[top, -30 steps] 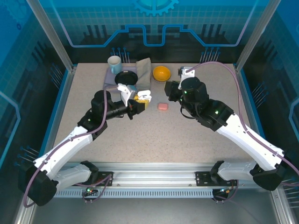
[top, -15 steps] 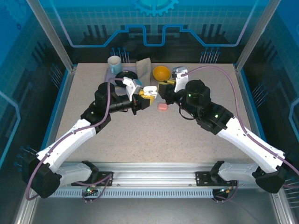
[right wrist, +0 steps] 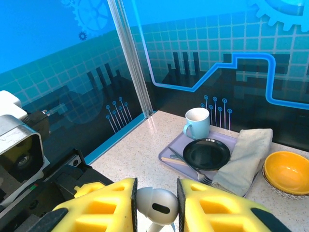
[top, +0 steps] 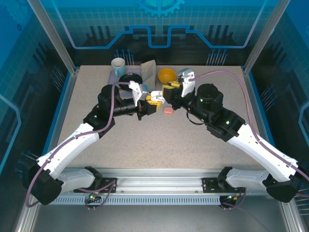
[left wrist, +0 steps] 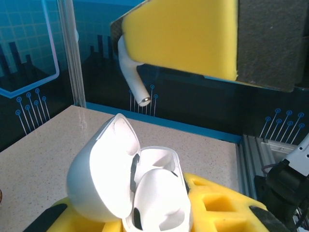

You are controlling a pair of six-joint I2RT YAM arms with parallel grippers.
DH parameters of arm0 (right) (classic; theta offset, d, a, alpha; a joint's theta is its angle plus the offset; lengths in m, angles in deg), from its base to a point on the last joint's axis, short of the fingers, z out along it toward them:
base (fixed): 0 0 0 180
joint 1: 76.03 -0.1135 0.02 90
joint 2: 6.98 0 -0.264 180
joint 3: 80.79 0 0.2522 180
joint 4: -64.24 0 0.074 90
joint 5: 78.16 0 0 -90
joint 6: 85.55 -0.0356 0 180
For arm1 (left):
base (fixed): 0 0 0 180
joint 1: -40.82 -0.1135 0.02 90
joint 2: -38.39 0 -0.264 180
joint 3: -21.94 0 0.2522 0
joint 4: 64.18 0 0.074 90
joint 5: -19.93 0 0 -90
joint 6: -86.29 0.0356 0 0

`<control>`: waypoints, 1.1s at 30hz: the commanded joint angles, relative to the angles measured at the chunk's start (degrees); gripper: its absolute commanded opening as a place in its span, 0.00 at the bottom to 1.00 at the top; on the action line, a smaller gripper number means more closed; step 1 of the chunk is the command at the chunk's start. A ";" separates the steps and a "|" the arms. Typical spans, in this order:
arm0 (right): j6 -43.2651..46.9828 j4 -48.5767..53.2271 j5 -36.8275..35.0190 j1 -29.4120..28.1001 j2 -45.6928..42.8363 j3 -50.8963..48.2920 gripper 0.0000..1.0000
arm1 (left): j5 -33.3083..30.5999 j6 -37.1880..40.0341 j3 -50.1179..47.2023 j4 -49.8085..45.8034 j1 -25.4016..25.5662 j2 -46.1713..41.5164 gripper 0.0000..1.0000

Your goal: Insert the wireless bluetooth earbuds into the charging case

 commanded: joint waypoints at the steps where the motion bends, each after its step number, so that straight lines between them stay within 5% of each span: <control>1: 1.04 -2.22 1.19 -0.74 -1.84 -0.85 0.27 | 0.82 4.69 1.69 2.12 0.78 0.16 0.00; 33: -0.71 -1.36 0.27 -1.24 -2.15 -3.83 0.26 | -2.02 6.37 3.00 2.80 1.08 0.15 0.00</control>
